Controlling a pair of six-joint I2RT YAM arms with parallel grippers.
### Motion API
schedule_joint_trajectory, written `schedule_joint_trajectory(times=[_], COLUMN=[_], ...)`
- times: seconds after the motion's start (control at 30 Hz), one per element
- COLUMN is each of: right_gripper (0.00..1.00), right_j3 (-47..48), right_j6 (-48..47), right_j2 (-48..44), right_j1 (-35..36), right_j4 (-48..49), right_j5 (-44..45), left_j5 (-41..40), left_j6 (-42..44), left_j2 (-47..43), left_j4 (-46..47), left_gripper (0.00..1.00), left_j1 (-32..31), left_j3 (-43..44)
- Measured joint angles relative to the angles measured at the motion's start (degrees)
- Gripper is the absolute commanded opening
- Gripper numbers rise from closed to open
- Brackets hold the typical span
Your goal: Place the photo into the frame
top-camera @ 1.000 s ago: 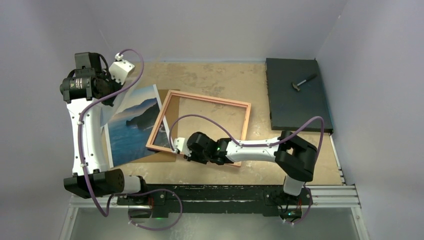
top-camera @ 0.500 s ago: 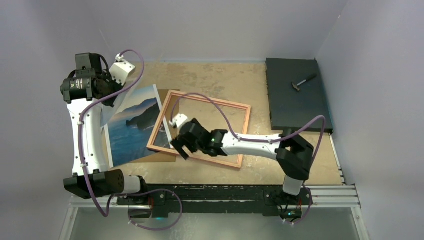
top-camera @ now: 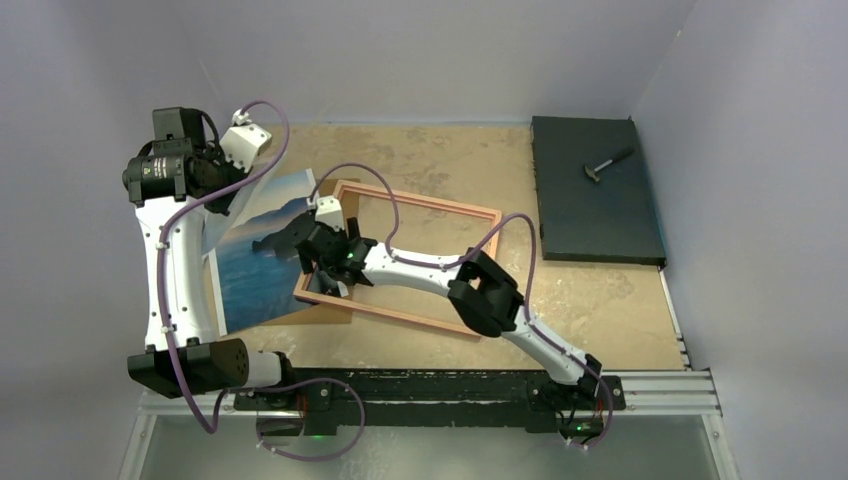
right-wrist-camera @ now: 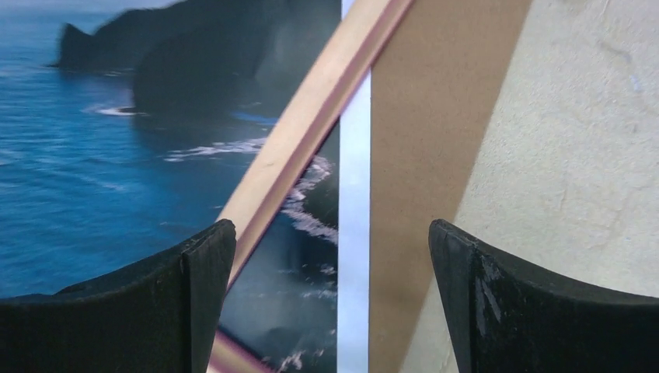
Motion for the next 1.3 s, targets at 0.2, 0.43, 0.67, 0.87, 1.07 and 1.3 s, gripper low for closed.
schedule_joint_trajectory(times=[0.2,0.43,0.67,0.87,1.07,1.3], right_gripper=[0.86,0.86,0.79,0.67,0.5,0.3], right_j3=[4.9,7.6,10.0,13.4,13.7,8.2], right_j6=[0.7,-0.7,-2.1,-5.6,-10.1,-15.7], right_j2=[6.1,7.3,9.4,15.3,15.7,13.5], right_j1=[-0.1,-0.1,-0.3,-0.6,-0.6,-0.6], right_j4=[0.1,2.4,5.8,8.6,10.8,17.2], right_j5=[2.9,4.7,5.5,6.7,8.5,7.9], left_j5=[0.1,0.5,1.1,1.6,1.7,1.8], left_j6=[0.0,0.0,0.0,0.0,0.0,0.0], left_j2=[0.0,-0.2,-0.7,-1.1,-1.2,-1.3], left_j4=[0.0,-0.3,-0.3,-0.3,-0.3,-0.3], left_gripper=[0.0,0.0,0.0,0.0,0.0,0.0], left_j1=[0.0,0.0,0.0,0.0,0.0,0.0], left_j3=[-0.1,-0.1,-1.2,-3.0,-3.2,-3.2])
